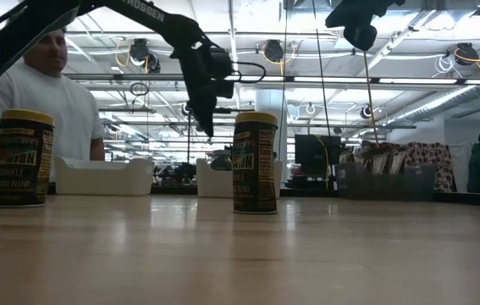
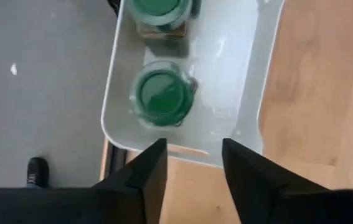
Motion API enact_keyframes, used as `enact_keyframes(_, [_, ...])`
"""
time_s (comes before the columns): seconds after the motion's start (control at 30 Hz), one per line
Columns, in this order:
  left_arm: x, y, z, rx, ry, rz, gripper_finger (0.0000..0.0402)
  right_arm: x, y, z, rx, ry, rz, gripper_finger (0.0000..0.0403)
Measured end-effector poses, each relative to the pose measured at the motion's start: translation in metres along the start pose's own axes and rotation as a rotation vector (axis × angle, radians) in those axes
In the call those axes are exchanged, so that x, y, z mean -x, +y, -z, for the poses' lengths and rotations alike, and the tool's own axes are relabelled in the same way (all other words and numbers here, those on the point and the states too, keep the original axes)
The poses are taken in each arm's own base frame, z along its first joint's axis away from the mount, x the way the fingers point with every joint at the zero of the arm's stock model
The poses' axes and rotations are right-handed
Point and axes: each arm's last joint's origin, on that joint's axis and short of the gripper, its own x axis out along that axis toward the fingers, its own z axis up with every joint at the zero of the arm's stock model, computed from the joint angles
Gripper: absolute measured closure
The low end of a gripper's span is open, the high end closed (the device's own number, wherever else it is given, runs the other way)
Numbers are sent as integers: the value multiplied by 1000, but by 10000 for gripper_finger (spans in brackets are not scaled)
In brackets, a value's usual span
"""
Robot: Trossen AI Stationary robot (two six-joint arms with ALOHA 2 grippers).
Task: Sort spices by type
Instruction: Put the top green seasoning bottle into the right white bin
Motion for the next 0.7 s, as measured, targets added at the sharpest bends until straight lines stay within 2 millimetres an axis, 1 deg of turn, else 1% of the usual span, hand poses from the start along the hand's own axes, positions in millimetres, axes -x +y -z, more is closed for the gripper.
enact_keyframes(0.13, [1,4,1,7,-4,-15,293,0,0,0,0,0,0,403])
enact_keyframes(0.27, [1,6,0,6,-5,-51,356,0,0,0,3,0,0,403])
enact_keyframes(0.33, [-3,7,0,5,-13,-56,387,0,0,0,5,0,0,403])
enact_keyframes(0.37, [-6,7,2,6,-7,-53,393,0,0,0,5,0,0,403])
enact_keyframes(0.5, [-19,4,9,10,54,-56,394,0,0,0,5,0,0,403])
enact_keyframes(0.7, [-24,3,9,7,47,-49,398,0,0,0,18,0,0,403])
